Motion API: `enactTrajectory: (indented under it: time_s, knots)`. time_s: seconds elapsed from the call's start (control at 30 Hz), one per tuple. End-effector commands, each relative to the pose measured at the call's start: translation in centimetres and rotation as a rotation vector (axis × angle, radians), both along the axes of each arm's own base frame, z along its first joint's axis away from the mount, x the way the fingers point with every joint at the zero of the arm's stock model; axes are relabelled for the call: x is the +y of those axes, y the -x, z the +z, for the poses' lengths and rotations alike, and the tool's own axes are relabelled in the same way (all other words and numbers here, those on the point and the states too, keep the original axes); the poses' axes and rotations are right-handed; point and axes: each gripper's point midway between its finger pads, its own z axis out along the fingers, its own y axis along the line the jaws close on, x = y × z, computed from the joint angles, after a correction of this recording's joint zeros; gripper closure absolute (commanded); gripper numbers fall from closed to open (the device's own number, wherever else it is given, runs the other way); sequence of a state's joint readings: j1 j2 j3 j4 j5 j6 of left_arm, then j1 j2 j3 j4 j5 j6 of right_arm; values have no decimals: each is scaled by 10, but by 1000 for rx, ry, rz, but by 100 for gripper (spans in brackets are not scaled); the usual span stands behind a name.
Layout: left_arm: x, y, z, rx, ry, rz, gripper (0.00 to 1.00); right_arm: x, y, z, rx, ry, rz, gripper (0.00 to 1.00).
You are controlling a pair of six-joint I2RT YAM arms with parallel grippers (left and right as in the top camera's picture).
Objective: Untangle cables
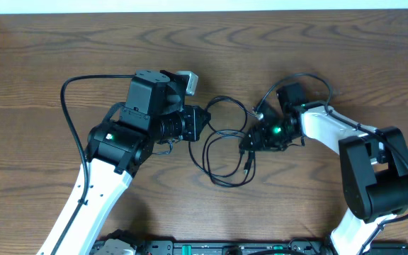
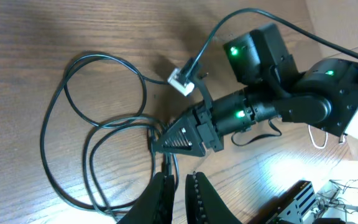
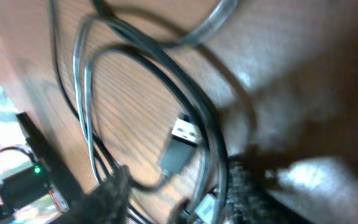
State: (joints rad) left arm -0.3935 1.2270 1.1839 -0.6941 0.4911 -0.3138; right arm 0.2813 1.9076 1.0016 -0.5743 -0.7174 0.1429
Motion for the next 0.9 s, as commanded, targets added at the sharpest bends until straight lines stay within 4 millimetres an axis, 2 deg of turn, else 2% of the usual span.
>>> enactTrajectory:
  time_s: [0.0,0.1,0.3,0.43,0.6,0.73,0.77,0.8,0.87]
  knots:
    - [2,2,-3,3,-11,-4,87,-43,40,-60,131,295,10,67]
    - [2,3,-3,5,-9,-7,87,-53,47,-63,157,352,16,99]
    - [-1,5,1,2,10,-22,87,-58,49,-62,167,370,13,99]
    - [-1,5,2,0,11,-22,87,-49,42,-51,132,305,31,99]
    - [-1,5,2,0,10,-22,87,-31,20,-11,19,181,44,99]
    - [0,6,2,1,10,-22,86,-31,2,37,-91,148,21,99]
    - [0,6,1,3,9,-22,86,-31,-2,55,-129,139,14,99]
    - [0,6,1,3,9,-22,86,-31,-2,62,-144,136,14,99]
    - [0,6,1,3,9,-21,86,-31,-2,87,-206,123,25,99]
